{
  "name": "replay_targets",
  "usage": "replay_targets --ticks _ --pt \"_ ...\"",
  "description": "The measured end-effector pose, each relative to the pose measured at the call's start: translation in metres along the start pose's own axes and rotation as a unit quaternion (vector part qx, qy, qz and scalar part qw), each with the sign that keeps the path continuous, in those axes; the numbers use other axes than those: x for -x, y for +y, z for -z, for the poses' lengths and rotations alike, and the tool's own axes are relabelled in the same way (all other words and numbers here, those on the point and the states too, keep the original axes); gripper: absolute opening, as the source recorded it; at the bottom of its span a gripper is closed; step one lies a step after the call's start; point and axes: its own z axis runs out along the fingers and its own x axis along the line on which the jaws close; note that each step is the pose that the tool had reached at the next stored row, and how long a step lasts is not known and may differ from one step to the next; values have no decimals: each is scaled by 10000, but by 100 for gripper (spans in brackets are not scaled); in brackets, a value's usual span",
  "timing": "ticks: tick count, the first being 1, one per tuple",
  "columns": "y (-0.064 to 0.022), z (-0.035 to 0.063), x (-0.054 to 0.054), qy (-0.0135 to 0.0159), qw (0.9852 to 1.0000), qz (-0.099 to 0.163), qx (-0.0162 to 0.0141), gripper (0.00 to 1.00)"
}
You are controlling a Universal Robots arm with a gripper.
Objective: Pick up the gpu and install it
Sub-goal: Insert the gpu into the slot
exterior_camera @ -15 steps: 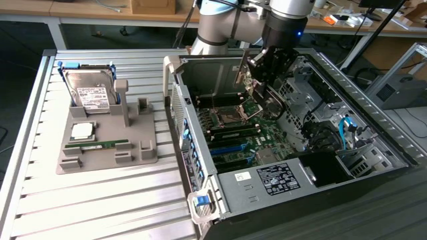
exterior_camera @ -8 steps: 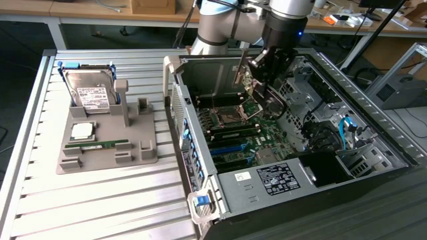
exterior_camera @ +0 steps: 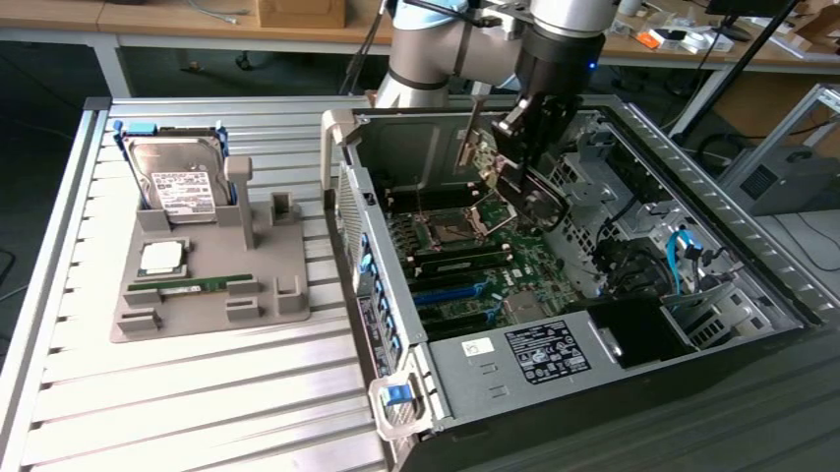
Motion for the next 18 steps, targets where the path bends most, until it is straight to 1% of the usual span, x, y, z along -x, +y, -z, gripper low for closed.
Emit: replay_targets --ticks 1,5,9,18 --pt "0 0 0 -8 10000 80 3 27" --pt "0 -1 0 -24 9997 231 8 27" --pt "0 -3 0 -42 9992 409 14 27" --pt "1 -5 0 -76 9972 737 25 27"
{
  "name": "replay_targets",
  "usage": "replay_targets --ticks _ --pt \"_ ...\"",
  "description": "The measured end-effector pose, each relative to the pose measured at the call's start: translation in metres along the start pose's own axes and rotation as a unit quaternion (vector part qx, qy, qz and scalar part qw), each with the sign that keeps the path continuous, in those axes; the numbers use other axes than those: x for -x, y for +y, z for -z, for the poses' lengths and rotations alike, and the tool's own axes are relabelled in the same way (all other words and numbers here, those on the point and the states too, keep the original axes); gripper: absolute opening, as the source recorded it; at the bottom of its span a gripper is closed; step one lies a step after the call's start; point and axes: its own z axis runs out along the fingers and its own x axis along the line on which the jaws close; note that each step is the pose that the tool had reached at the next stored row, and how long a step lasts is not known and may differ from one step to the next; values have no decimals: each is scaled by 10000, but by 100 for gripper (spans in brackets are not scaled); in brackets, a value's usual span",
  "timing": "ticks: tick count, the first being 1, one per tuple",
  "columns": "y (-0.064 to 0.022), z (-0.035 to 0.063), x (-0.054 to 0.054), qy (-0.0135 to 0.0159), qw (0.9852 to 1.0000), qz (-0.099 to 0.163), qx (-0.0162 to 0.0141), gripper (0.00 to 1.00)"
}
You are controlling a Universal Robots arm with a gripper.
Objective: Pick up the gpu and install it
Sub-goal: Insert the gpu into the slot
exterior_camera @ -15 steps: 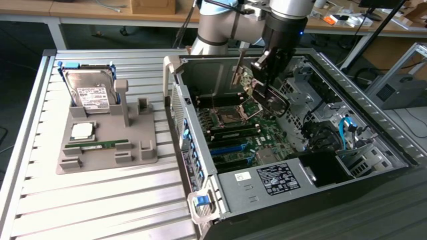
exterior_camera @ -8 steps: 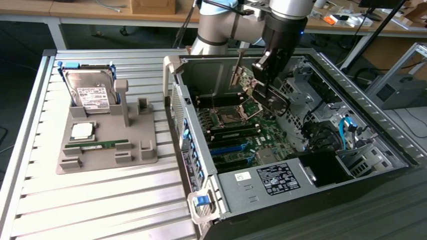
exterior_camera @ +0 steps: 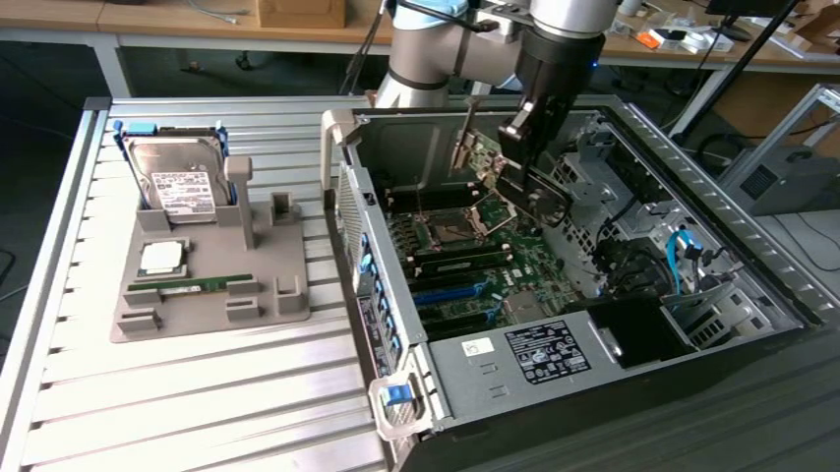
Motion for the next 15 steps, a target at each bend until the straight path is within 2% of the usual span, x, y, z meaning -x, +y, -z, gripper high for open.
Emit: replay_targets --ticks 10,15 --pt "0 -3 0 -37 9993 362 12 27" --pt "0 -4 0 -58 9984 566 19 27"
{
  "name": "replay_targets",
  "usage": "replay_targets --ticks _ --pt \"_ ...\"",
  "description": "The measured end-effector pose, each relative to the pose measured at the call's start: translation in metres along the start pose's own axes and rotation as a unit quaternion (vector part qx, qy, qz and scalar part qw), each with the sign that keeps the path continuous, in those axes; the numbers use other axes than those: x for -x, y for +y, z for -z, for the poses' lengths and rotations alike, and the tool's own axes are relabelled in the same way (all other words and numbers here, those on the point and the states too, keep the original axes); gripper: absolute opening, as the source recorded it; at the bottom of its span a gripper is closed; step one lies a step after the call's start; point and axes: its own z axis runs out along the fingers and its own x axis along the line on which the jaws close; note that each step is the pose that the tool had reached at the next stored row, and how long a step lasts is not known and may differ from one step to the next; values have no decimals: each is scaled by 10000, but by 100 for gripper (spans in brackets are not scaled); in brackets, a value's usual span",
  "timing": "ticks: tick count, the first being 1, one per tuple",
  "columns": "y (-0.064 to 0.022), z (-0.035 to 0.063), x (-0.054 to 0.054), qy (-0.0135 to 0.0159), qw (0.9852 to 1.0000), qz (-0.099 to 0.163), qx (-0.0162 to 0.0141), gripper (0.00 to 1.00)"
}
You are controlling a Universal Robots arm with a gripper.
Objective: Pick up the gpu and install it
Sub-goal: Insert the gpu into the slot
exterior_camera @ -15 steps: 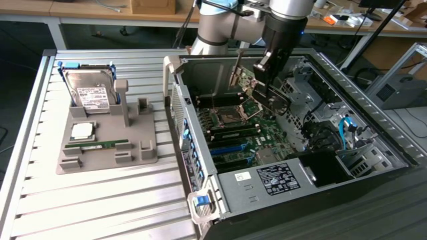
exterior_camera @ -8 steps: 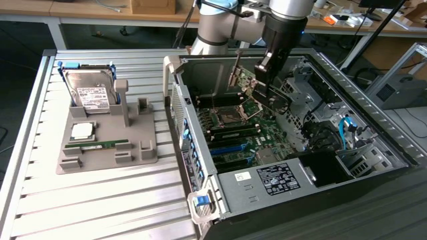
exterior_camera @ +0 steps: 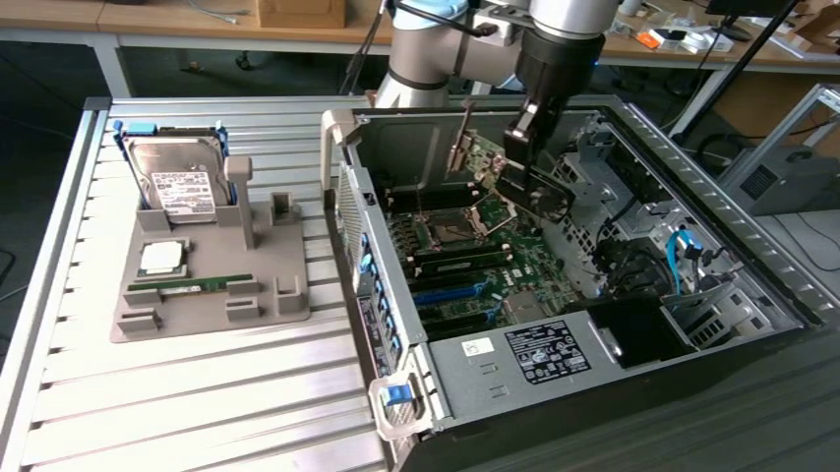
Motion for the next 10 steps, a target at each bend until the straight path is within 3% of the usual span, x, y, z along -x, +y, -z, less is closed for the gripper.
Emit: replay_targets --ticks 10 --pt "0 -2 0 -39 9993 375 13 27"
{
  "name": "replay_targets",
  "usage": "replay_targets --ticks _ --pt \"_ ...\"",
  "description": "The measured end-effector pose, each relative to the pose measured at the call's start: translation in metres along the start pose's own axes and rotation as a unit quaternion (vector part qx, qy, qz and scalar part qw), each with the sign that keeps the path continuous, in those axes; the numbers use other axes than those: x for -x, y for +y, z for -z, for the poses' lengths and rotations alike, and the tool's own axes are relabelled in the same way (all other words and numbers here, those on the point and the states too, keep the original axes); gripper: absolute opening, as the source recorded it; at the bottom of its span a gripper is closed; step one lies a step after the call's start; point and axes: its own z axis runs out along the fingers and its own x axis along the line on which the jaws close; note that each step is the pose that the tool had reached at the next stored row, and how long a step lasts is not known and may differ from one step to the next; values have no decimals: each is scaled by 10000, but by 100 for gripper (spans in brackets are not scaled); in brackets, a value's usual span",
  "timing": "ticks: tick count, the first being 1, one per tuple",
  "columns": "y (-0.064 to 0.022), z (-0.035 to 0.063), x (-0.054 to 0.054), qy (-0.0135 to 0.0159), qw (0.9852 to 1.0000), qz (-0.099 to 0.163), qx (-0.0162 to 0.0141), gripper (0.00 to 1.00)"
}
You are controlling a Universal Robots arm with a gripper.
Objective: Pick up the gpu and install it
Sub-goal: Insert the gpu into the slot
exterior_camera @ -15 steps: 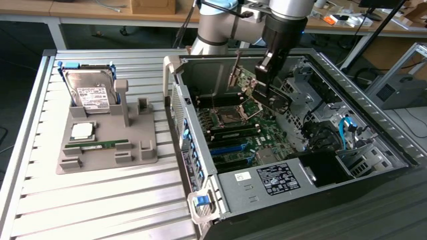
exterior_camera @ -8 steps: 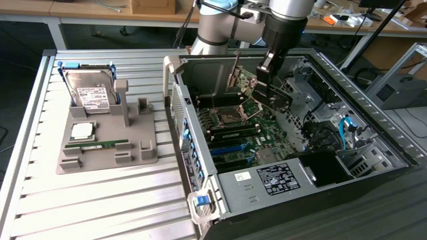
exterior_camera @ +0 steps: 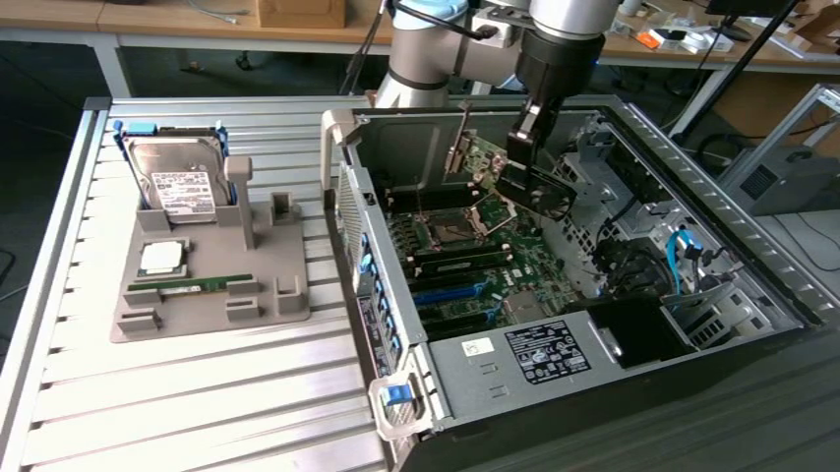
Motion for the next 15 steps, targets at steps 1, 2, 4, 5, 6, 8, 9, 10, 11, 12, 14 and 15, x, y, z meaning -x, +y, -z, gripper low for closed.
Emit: replay_targets --ticks 1,2,4,5,6,8,9,10,11,12,14,15 --pt "0 0 0 -4 10000 34 1 27" --pt "0 0 0 -7 10000 67 2 27" --pt "0 -1 0 -13 9999 122 4 27" --pt "0 -1 0 -15 9999 148 5 27" --pt "0 -1 0 -18 9998 175 6 27" --pt "0 -2 0 -24 9997 237 8 27" --pt "0 -2 0 -27 9996 264 9 27" --pt "0 -2 0 -30 9996 290 10 27" --pt "0 -2 0 -32 9995 315 11 27" --pt "0 -2 0 -35 9994 343 12 27" --pt "0 -3 0 -43 9991 418 14 27" --pt "0 -3 0 -46 9990 445 15 27"
